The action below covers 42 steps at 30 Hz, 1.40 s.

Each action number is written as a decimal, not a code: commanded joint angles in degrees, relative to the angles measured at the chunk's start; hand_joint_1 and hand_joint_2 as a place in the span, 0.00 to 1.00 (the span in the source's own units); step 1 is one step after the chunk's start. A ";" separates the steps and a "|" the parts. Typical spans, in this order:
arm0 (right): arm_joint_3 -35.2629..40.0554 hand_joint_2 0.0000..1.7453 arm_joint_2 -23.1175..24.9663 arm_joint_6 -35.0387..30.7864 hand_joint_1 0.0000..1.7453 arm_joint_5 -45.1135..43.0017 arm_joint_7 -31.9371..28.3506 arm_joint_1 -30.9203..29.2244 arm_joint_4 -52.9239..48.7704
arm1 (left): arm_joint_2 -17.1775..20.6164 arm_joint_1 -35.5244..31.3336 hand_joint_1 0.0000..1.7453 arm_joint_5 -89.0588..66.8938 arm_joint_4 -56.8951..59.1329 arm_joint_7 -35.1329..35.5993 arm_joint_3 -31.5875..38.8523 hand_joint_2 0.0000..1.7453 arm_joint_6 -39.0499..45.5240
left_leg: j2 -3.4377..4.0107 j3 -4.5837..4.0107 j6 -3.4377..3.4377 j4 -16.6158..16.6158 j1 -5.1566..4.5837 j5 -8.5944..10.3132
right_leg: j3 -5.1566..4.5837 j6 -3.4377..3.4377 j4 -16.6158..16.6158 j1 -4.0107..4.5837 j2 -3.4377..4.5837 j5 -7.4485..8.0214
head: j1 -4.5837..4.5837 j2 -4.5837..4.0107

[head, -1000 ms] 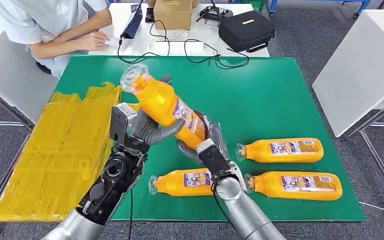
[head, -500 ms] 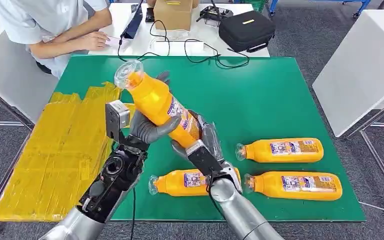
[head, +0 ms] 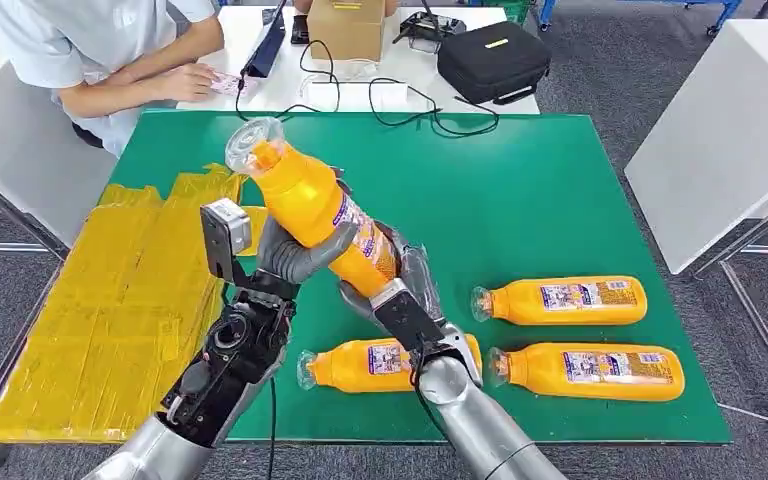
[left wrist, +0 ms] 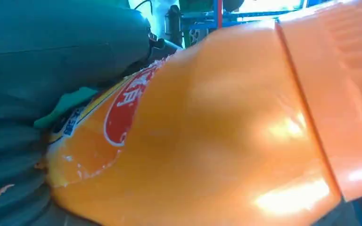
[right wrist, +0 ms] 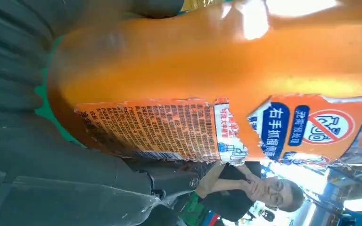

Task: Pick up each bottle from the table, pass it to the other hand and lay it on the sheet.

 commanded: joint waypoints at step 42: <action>-0.41 1.00 -11.08 -2.84 0.00 -1.60 6.09 7.40 -27.36 | 15.63 -29.90 1.00 -100.59 56.26 20.35 6.33 1.00 25.57 | 0.17 0.14 -0.04 0.05 0.06 0.02 | 0.09 -0.27 0.07 0.10 0.07 0.07 | 0.02 0.00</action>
